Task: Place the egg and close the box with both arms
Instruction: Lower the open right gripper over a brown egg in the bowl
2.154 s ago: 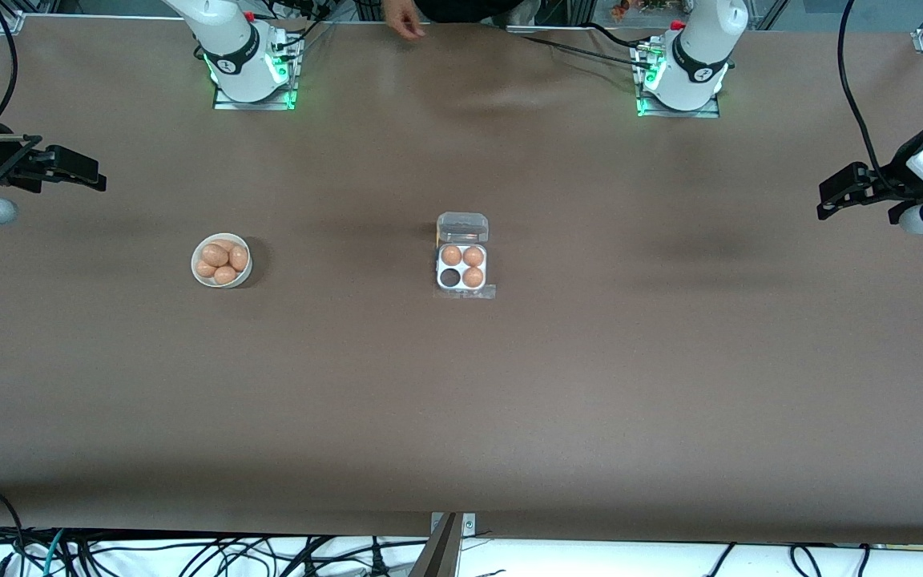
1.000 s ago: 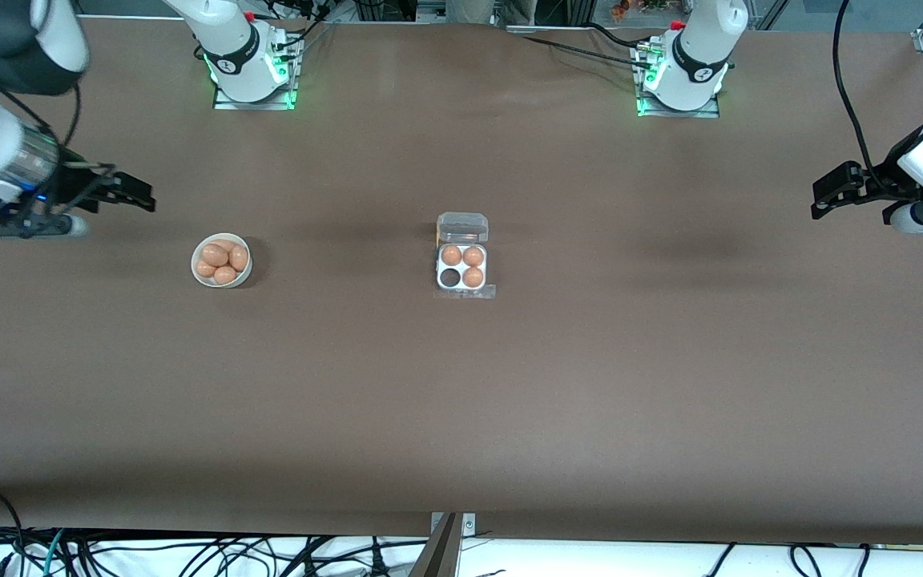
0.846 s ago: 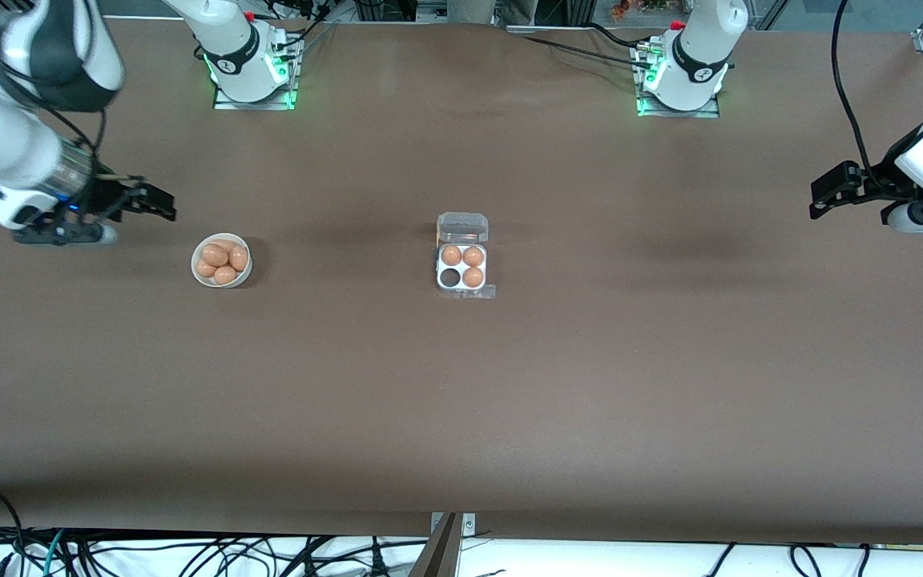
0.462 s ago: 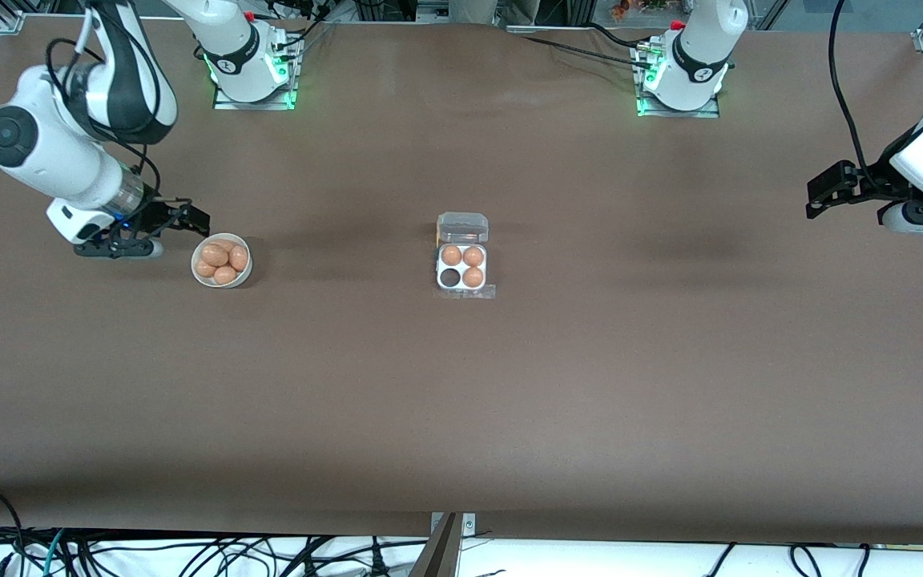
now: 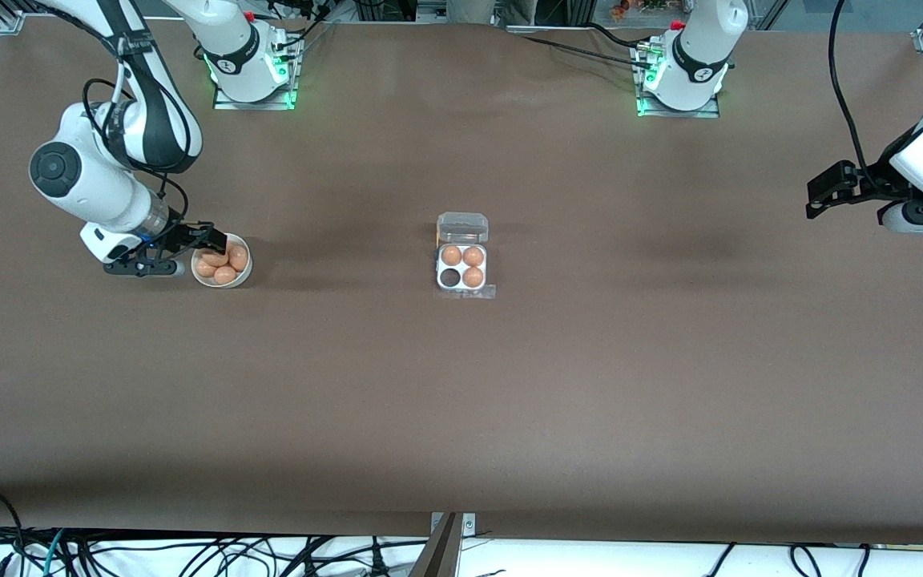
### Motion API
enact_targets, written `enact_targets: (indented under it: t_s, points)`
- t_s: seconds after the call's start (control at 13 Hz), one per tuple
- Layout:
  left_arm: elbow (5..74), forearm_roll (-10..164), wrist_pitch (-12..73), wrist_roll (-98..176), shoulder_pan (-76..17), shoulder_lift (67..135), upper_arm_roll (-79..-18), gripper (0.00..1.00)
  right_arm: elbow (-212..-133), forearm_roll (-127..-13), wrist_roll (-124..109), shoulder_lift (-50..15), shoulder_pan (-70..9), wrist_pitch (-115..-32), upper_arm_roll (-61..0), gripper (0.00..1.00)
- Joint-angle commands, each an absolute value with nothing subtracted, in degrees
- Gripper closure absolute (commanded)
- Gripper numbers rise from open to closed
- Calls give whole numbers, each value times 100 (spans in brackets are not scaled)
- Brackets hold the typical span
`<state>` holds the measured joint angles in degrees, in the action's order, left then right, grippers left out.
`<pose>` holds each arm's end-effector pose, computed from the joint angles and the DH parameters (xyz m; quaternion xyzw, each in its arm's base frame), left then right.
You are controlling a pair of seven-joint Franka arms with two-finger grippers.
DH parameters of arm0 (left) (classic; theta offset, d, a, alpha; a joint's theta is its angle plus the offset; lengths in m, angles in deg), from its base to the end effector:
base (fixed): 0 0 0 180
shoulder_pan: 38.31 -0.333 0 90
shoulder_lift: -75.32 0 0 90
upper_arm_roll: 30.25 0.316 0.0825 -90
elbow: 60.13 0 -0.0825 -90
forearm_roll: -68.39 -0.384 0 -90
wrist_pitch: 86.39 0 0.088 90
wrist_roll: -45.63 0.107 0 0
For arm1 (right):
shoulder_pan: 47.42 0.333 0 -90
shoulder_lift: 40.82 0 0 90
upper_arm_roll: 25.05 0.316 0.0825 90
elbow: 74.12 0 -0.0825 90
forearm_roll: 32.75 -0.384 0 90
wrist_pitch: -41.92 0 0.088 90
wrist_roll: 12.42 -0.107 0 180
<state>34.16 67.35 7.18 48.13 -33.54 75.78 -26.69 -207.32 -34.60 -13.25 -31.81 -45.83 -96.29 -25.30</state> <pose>0.5602 -0.0101 0.5900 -0.9994 0.0330 0.0104 0.0092 0.5117 0.0121 0.2664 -0.9993 0.0079 0.0351 0.0093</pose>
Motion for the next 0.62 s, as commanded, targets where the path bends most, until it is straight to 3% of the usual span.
enact_targets:
  t_s: [0.0, 0.54]
  points:
    - [3295, 6663, 634, 4774, -3348, 7628, -2682, 0, -20859, -3406, -1496, -3054, -4636, -9984, -2453, 0]
    - [3102, 6663, 634, 4748, -3357, 7637, -2673, 0, -21088, -3406, -1593, -3001, -4619, -10258, -2444, 0]
